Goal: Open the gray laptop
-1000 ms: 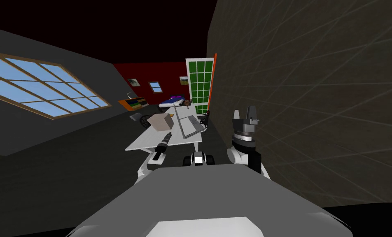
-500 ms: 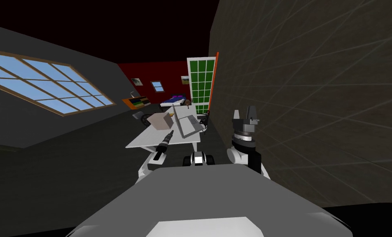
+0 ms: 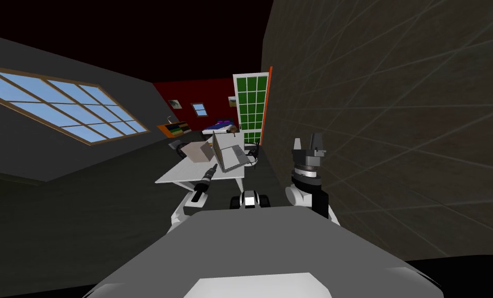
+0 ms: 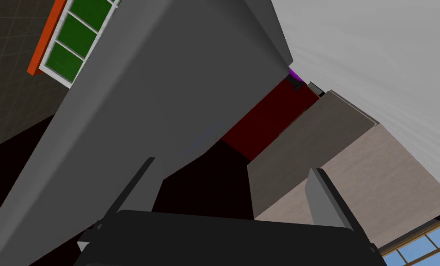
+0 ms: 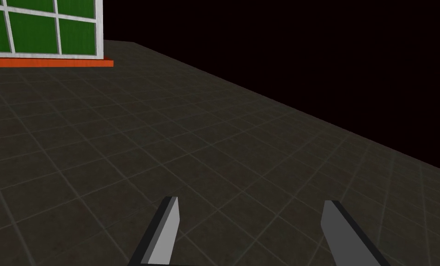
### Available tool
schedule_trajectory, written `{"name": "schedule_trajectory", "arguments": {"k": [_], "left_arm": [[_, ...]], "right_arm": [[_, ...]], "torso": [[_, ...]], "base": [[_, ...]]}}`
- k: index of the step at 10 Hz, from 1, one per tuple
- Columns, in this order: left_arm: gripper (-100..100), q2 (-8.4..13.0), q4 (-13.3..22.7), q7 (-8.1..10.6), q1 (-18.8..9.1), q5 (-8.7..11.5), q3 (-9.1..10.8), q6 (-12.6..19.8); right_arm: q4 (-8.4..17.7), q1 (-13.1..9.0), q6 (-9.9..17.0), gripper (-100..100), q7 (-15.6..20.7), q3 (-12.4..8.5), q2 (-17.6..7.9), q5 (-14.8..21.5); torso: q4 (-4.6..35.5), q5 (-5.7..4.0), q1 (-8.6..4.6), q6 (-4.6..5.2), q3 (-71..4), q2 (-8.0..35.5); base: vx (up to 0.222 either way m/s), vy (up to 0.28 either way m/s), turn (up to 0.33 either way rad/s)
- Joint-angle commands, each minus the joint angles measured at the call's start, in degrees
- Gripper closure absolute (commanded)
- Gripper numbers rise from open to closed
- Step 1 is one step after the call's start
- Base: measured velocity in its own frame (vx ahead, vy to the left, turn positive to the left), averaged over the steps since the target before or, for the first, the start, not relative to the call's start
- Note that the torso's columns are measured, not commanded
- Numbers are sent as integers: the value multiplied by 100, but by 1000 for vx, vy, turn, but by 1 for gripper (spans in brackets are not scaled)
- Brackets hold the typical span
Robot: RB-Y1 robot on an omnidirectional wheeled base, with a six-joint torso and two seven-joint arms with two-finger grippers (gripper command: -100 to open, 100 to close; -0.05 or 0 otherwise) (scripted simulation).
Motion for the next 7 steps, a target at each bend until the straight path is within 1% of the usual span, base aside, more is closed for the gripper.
{"name": "schedule_trajectory", "arguments": {"k": [1, 4, 5, 6, 7], "left_arm": [[-100, 29, -140, -107, 70, -108, 55, 84], [-100, 56, -287, -224, 137, -228, 116, 167], [-100, 54, -259, -193, 130, -200, 115, 157], [-100, 166, -131, -64, 127, -206, 288, 88], [-100, 242, -43, 28, 123, -206, 403, 39]], "right_arm": [[0, 0, 0, 0, 0, 0, 0, 0], [0, 0, 0, 0, 0, 0, 0, 0], [0, 0, 0, 0, 0, 0, 0, 0], [0, 0, 0, 0, 0, -1, -1, 0], [0, 0, 0, 0, 0, -1, -1, 0]], "torso": [[0, -1, -9, 0, 0, 0], [0, -3, -27, 11, 6, 8], [0, -5, -28, 9, 4, 7], [0, 3, 12, 5, 0, -1], [-2, 7, 17, 4, -4, -5]], "base": [[-25, -180, 63], [-41, -184, 43], [-23, -88, 16], [-4, -61, -131], [12, -76, -214]]}}
